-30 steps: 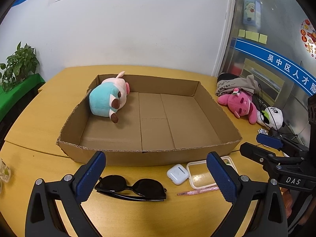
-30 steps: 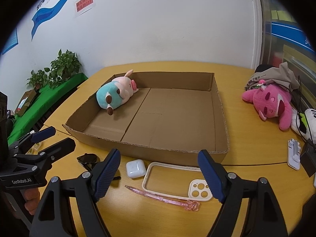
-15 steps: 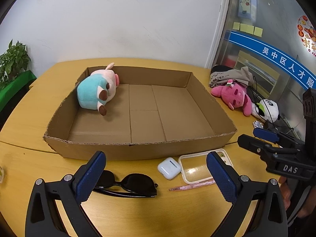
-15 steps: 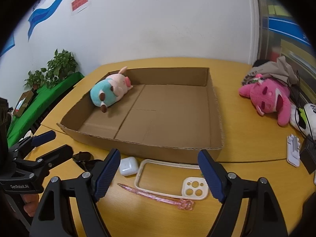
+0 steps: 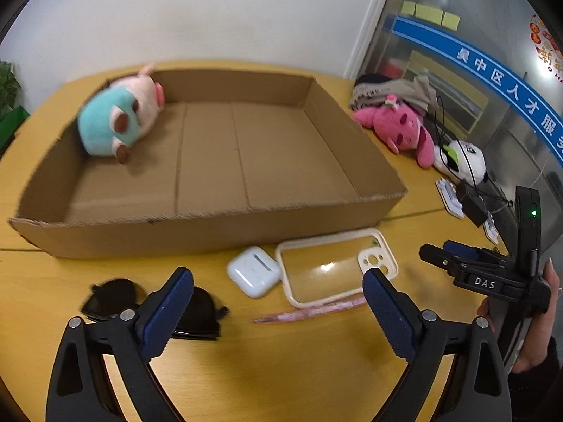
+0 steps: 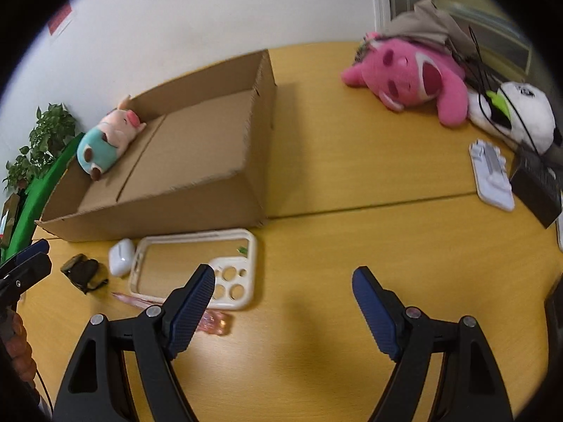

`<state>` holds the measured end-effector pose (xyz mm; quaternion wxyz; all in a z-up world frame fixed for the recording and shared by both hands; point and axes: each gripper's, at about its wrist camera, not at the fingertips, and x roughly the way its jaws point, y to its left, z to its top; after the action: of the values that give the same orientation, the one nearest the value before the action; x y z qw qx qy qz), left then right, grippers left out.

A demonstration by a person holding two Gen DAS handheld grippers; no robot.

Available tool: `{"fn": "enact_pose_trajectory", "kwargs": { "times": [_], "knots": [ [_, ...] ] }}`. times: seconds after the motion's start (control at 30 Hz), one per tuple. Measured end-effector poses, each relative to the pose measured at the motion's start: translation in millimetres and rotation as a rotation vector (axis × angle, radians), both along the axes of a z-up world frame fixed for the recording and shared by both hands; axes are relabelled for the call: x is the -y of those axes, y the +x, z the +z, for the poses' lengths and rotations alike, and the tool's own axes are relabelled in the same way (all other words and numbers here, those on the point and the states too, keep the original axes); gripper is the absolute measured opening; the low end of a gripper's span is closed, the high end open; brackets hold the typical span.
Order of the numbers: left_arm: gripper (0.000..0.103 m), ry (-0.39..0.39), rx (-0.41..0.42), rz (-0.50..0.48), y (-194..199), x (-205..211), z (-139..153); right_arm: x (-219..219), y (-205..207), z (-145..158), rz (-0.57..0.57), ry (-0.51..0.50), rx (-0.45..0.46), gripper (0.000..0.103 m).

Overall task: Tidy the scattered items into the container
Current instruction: 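Close the left and right grippers on the white phone case rim, then lift the white phone case with both grippers and carry it over the box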

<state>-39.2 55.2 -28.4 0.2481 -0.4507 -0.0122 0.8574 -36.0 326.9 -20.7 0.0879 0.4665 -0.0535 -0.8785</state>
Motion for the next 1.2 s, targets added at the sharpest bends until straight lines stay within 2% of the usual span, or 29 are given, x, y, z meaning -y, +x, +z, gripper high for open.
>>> {"fn": "enact_pose_trajectory", "kwargs": {
  "times": [0.1, 0.2, 0.3, 0.37, 0.43, 0.5, 0.53, 0.6, 0.67, 0.73, 0.77, 0.93, 1.07, 1.2],
  "knots": [
    [0.090, -0.011, 0.069, -0.058, -4.9, -19.6, -20.3, 0.5, -2.4, -11.6, 0.011, 0.001, 0.014, 0.079],
    [0.081, -0.033, 0.149, -0.064, -12.1, -35.2, -42.5, 7.4, -7.9, -20.6, 0.033, 0.002, 0.026, 0.079],
    [0.073, -0.024, 0.218, -0.064, -17.5, -45.0, -58.9, 18.3, -14.0, -26.0, 0.063, 0.008, 0.023, 0.079],
    [0.068, -0.028, 0.216, -0.065, -18.8, -51.0, -62.5, 28.3, -17.0, -30.4, 0.090, 0.016, 0.020, 0.078],
    [0.065, -0.047, 0.202, -0.063, -20.4, -56.5, -61.5, 36.6, -19.2, -35.3, 0.111, 0.031, 0.024, 0.073],
    [0.058, -0.067, 0.199, -0.052, -22.1, -57.9, -61.1, 44.4, -19.3, -39.5, 0.127, 0.065, 0.023, 0.063],
    [0.051, -0.075, 0.198, -0.047, -23.2, -57.1, -61.0, 47.1, -18.1, -39.2, 0.129, 0.092, 0.014, 0.060],
    [0.039, -0.085, 0.197, -0.034, -25.0, -53.1, -61.3, 50.3, -16.2, -38.1, 0.135, 0.127, 0.007, 0.041],
    [0.026, -0.079, 0.201, -0.018, -27.1, -46.3, -62.7, 48.8, -14.9, -36.7, 0.138, 0.118, 0.002, 0.027],
    [0.018, -0.069, 0.208, -0.004, -29.6, -40.8, -63.8, 47.2, -12.8, -36.4, 0.129, 0.119, -0.005, 0.019],
    [0.017, -0.065, 0.212, -0.003, -29.8, -38.7, -64.1, 46.5, -12.0, -36.7, 0.129, 0.111, -0.004, 0.013],
    [0.011, -0.055, 0.224, -0.011, -26.2, -32.0, -65.3, 44.1, -5.3, -37.4, 0.130, 0.094, -0.004, 0.007],
    [0.008, -0.051, 0.231, -0.024, -25.1, -33.7, -65.4, 41.3, 2.7, -38.6, 0.126, 0.077, -0.005, 0.007],
    [0.007, -0.084, 0.219, -0.045, -21.6, -40.0, -64.3, 38.6, 10.6, -37.8, 0.115, 0.074, -0.012, 0.007]
  ]
}}
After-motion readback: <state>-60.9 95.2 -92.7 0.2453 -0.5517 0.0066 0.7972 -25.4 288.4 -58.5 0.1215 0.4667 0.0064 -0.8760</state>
